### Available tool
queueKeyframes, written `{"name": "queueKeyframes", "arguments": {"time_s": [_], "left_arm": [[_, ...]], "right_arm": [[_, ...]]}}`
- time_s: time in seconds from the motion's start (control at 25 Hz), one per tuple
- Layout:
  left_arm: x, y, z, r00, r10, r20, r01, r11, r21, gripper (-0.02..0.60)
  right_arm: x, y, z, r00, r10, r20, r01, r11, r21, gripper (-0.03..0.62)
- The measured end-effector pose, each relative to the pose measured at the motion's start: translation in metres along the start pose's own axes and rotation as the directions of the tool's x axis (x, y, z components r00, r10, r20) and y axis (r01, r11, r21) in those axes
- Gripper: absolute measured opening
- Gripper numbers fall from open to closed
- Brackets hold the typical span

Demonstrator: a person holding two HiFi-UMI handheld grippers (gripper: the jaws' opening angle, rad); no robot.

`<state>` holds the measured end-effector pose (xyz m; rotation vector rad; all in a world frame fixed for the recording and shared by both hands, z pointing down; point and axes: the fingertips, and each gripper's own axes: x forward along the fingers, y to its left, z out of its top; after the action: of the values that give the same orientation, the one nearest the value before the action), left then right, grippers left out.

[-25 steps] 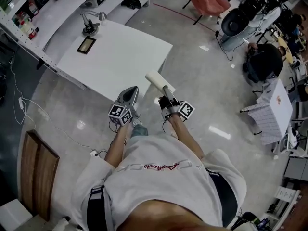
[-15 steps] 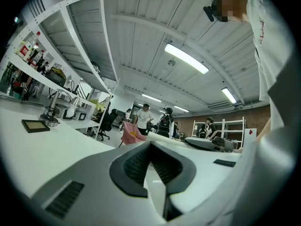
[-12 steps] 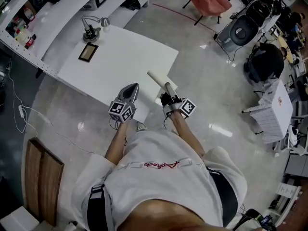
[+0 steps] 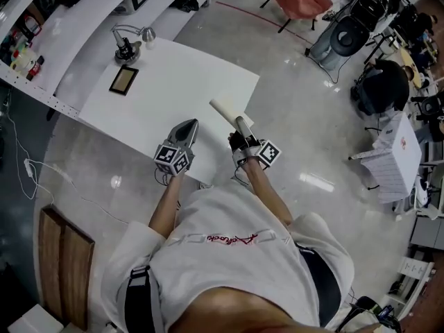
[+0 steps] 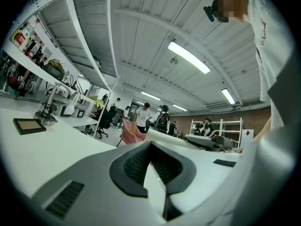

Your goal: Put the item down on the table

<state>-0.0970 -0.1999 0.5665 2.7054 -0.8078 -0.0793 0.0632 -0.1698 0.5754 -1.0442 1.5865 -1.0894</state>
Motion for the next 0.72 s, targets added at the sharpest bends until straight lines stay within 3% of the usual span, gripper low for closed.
{"name": "queueKeyframes", "arguments": {"time_s": [0.32,0.72], "left_arm": [[0.019,0.000,-0.006,1.000,0.000,-0.024,0.001,1.000,0.011,0.011],[0.054,-0.006,-0.004,0.996,0.091,-0.012,-0.091,0.996,0.006,0.011]], "right_arm": [[0.004,-0.015,0.014,1.000,-0.005,0.012,0.004,0.999,0.034,0.187],[0.019,-0.027,0.055,0.997,-0.010,-0.070,0.015,0.998,0.061,0.186]]}}
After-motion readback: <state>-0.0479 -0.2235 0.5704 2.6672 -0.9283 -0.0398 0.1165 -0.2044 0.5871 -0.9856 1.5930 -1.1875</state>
